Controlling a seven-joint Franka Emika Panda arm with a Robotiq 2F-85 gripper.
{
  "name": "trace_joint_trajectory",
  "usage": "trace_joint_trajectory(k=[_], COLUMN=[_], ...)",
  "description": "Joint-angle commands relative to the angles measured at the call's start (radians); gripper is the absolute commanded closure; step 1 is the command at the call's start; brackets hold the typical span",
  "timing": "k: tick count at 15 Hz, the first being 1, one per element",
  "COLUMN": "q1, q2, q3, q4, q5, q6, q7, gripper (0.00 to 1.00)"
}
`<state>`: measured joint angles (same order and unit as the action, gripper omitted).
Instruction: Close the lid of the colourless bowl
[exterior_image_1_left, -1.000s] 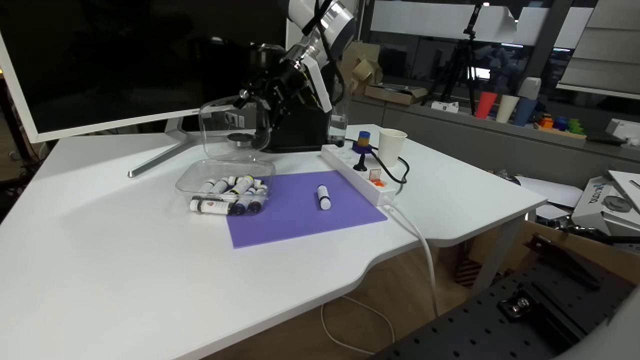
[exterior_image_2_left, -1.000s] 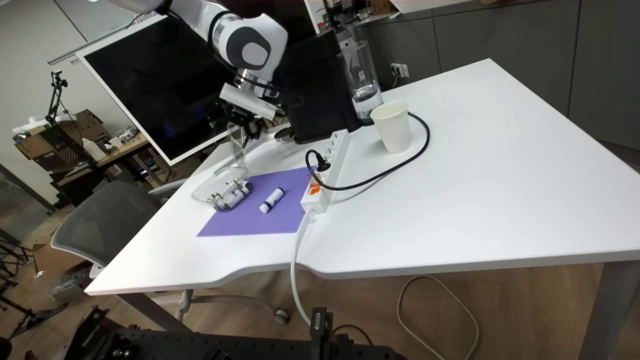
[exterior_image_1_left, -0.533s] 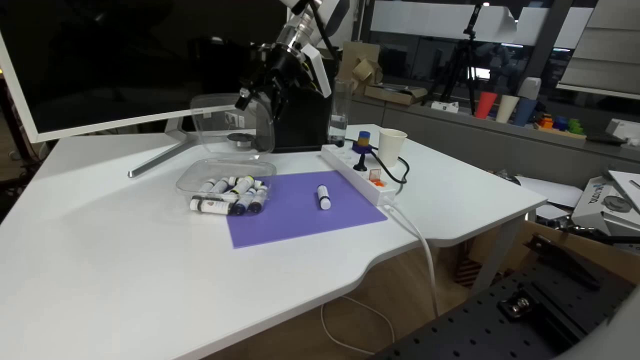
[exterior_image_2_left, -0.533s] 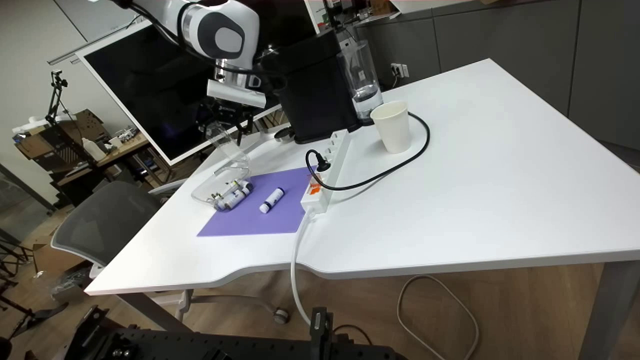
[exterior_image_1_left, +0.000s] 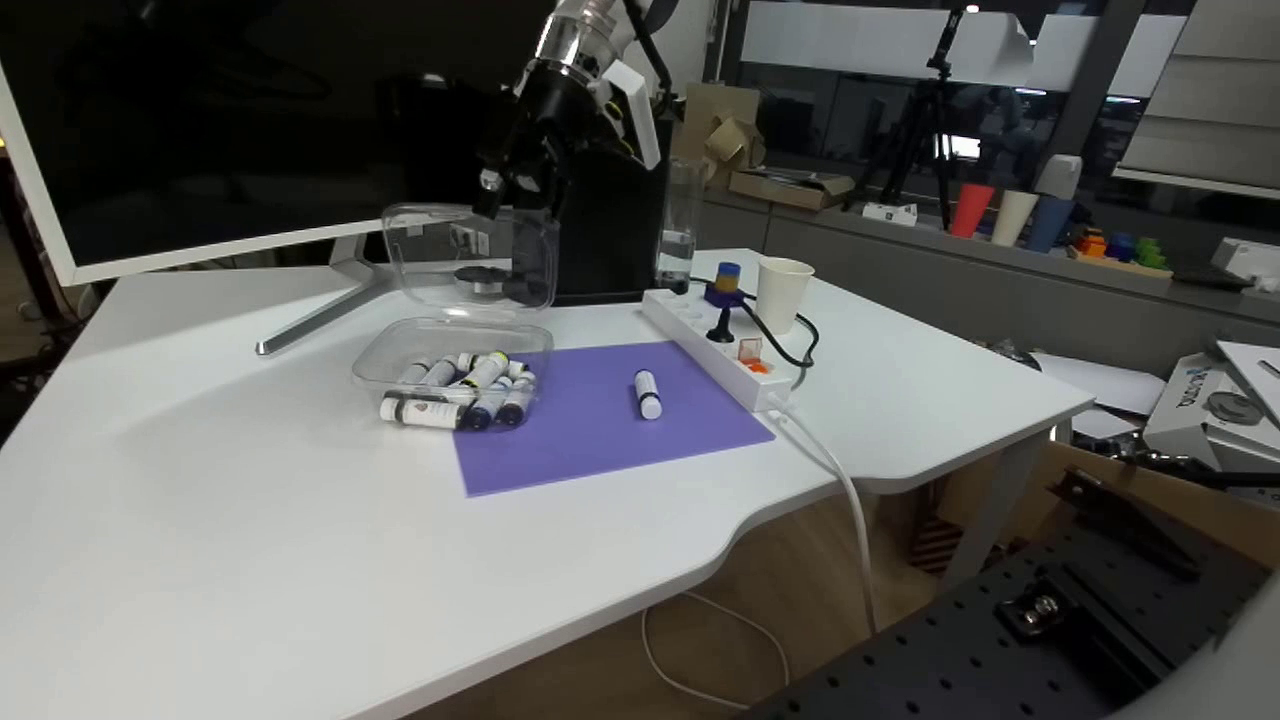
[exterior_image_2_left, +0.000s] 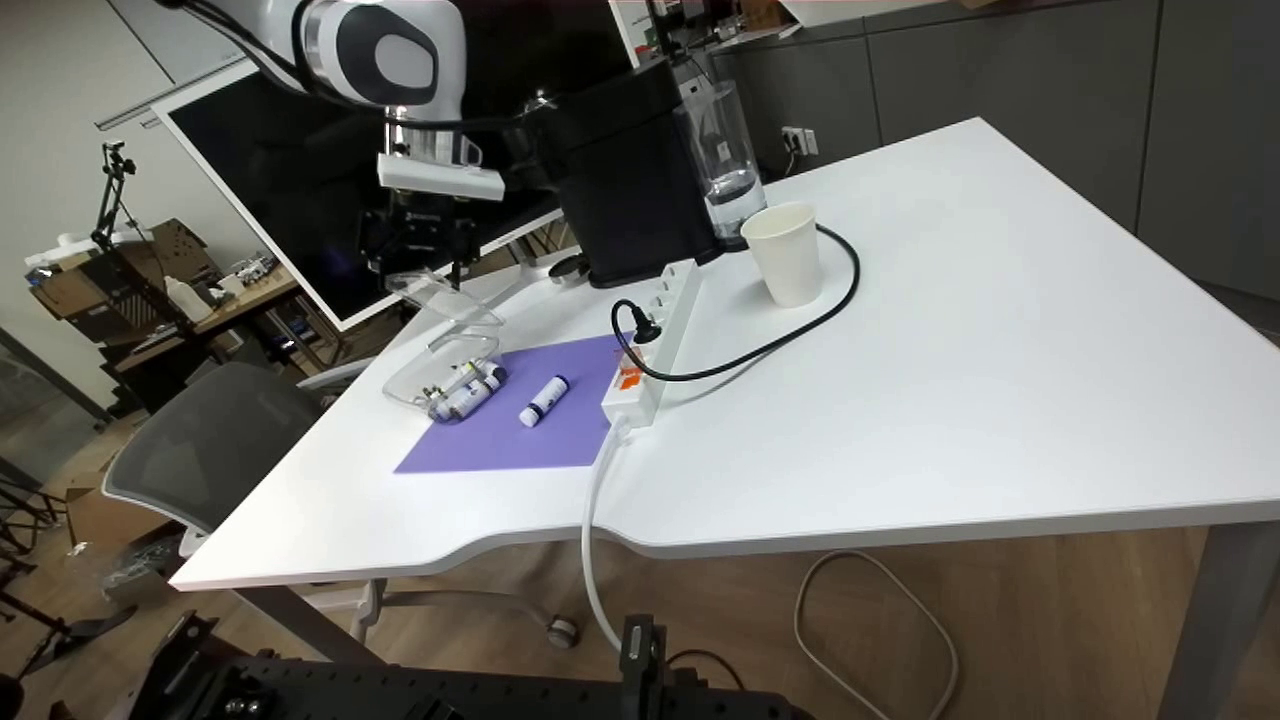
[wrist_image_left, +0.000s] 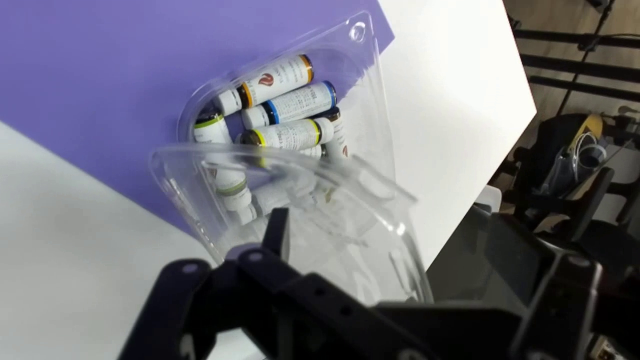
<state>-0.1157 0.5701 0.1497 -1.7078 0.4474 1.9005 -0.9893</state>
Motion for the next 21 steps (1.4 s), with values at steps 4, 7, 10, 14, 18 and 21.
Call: trace_joint_trajectory(k=[4, 7, 10, 14, 18, 21], q1=[0.049, 0.08, 0.108, 0.121, 0.132, 0.143], q2=[-0.051, -0.041, -0.057, -0.103, -0.193, -0.277], q3=[-0.004, -0.013, -0.03, -0.036, -0.04, -0.048], q4=[-0.052, -0.045, -0.076, -0.139, -0.236, -0.304], q5=[-0.099, -0.142, -0.147, -0.156, -0.171, -0.187], q6=[-0.081, -0.114, -0.026, 0.077, 0.15, 0.158], q7=[0.022, 0.082, 0.24, 0.405, 0.581, 0.727], gripper=[0.0, 0.0, 0.0, 0.0, 0.0, 0.0])
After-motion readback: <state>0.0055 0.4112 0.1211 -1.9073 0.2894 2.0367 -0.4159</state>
